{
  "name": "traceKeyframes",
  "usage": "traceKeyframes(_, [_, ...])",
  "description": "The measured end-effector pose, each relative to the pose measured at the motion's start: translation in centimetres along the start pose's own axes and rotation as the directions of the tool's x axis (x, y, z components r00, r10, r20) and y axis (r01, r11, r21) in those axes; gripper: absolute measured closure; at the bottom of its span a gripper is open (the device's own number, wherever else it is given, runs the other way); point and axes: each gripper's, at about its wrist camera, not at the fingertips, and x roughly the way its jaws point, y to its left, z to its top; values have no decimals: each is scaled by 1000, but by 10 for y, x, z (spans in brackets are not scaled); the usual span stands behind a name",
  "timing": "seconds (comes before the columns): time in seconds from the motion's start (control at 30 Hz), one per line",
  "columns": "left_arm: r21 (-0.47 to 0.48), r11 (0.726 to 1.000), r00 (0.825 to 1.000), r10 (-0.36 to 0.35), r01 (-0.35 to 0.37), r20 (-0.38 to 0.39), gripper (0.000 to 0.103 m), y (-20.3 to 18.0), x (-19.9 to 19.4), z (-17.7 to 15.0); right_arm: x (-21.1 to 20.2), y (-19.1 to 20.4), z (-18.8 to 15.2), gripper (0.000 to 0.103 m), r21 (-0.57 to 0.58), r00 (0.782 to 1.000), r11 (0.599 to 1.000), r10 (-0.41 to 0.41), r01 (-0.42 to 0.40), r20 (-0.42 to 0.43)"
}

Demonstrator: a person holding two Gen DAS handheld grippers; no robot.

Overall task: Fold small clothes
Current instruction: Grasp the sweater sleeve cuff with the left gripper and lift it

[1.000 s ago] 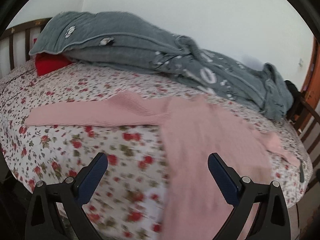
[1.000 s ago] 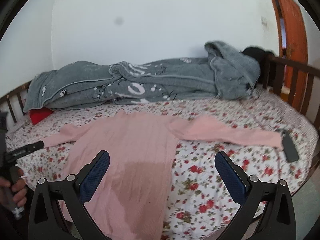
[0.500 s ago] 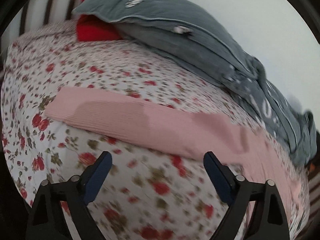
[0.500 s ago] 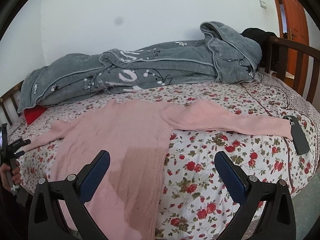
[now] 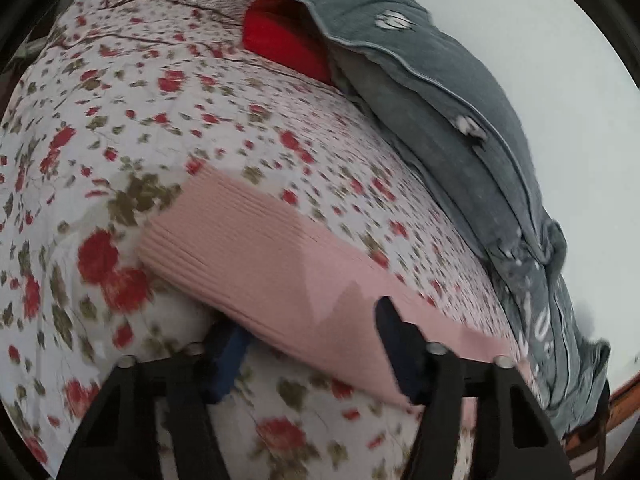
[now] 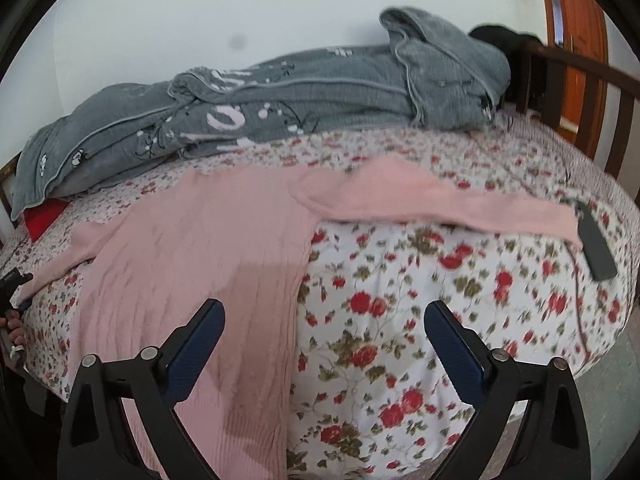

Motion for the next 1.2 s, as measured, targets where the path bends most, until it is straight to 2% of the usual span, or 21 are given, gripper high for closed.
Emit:
traceKeyframes(0.1, [-21, 999, 999, 31, -31, 10, 64, 2, 2, 8, 3, -2, -2, 6, 27, 1000, 999, 17, -17, -6])
traceKeyframes(0.17, [-5, 997, 997, 81, -80, 19, 84, 2, 3, 11, 3, -2, -1, 6, 24, 1000, 1000, 17, -17, 2])
traceKeyframes(0.23, [11, 993, 993, 115, -115, 33, 94, 2, 2, 13, 1, -2, 0, 6, 14, 1000, 1000, 15, -15, 13])
traceKeyframes(0.33, [42, 989, 990, 139, -141, 39, 96, -7, -5, 16, 1, -2, 1, 6, -8, 1000, 1000, 9, -9, 20])
traceKeyframes(0.47, [127, 979, 985, 147, -158, 87, 96, -43, -26, 20, 3, -4, -1, 6, -47, 1000, 999, -3, 4, 25])
traceKeyframes(0.7, [290, 955, 989, 24, -65, 144, 96, -155, -67, 6, 7, -12, 0, 6, -77, 999, 997, 27, -25, 30])
traceKeyframes(0.83, [417, 909, 989, -44, -18, 140, 96, -236, -77, -26, 4, -28, 2, 6, -22, 995, 995, 96, -95, 32])
traceKeyframes(0.93, [523, 852, 990, -84, 14, 110, 96, -305, -74, -62, -1, -36, 3, 6, -10, 992, 993, 114, -113, 61])
traceKeyframes(1.03, [599, 795, 991, -132, 93, 21, 96, -376, -62, -110, -3, -45, 3, 6, -20, 991, 994, 113, -111, 69])
traceKeyframes(1.07, [609, 785, 990, -142, 114, -1, 96, -391, -59, -121, -4, -49, 2, 6, -15, 992, 994, 108, -108, 72])
traceKeyframes(1.2, [639, 732, 972, -187, 235, -142, 96, -455, -36, -202, -8, -71, -8, 6, 40, 991, 992, 116, -119, 65])
